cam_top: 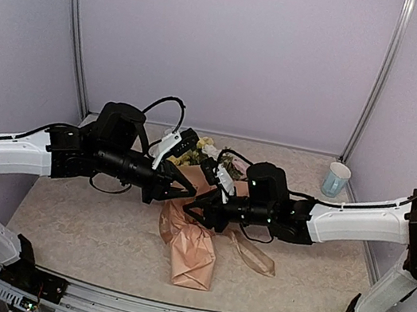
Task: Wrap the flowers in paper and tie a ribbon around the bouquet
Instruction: Cross the half-tied ribbon over the folded bouquet.
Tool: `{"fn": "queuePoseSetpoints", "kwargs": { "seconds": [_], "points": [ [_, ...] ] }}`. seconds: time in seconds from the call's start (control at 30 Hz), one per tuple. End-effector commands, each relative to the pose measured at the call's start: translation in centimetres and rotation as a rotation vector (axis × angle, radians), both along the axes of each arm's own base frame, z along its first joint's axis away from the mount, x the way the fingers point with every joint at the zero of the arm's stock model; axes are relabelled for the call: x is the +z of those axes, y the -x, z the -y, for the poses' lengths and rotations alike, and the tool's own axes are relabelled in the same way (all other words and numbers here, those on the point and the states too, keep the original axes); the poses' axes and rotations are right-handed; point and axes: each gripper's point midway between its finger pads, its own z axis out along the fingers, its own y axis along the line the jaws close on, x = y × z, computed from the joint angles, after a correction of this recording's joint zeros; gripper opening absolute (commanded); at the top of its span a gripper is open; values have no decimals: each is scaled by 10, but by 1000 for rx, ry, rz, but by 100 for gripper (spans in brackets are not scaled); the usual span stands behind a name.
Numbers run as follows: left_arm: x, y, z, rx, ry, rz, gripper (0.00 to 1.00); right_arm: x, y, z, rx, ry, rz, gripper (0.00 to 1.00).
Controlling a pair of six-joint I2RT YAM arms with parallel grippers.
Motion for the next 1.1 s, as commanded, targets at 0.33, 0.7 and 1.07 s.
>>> {"fn": "queuePoseSetpoints", "kwargs": {
  "seconds": [0.33, 0.7, 1.07],
  "points": [
    [1, 18, 4, -82, 38, -24, 10, 5, -23, 9, -137, -32, 21, 0],
    [10, 93, 79, -389, -9, 87, 58, -5, -26, 27, 5, -98, -74, 0],
    [-14, 2, -27, 60, 239, 256, 53, -3, -23, 28, 43, -108, -57, 0]
  ]
}}
